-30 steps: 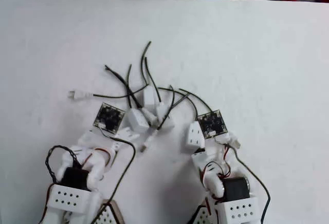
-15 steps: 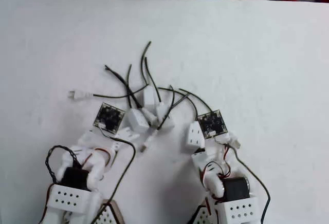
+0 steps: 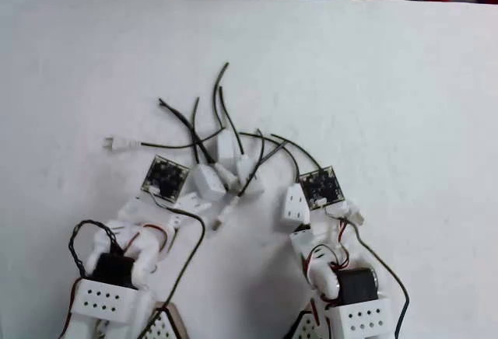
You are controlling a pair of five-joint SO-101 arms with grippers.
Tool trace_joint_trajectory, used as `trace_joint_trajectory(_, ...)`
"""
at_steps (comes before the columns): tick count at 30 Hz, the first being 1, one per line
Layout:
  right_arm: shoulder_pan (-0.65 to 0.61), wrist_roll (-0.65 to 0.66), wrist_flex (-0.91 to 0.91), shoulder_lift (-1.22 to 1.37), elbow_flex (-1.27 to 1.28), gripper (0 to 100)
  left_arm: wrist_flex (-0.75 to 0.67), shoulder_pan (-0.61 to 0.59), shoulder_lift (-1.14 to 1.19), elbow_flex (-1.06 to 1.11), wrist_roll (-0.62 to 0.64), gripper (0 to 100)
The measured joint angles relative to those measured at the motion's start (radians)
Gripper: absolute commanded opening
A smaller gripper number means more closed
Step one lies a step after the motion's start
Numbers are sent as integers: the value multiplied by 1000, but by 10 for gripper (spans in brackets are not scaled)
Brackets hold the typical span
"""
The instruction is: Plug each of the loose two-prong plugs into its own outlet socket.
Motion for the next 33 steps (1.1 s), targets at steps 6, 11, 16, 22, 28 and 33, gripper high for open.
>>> trace_joint_trajectory(6,0,0,0,0,0,18,0,0,0,0,0,24)
trace_joint_trajectory(11,0,0,0,0,0,18,0,0,0,0,0,24)
trace_joint_trajectory(16,-2,0,0,0,0,18,9,12,0,0,0,24)
trace_joint_trajectory(22,-2,0,0,0,0,18,9,-8,0,-8,0,24)
trace_joint_trajectory(28,0,0,0,0,-9,18,9,-281,0,-75,0,24)
trace_joint_trajectory(33,31,0,-51,0,-35,18,9,-420,0,-86,0,24)
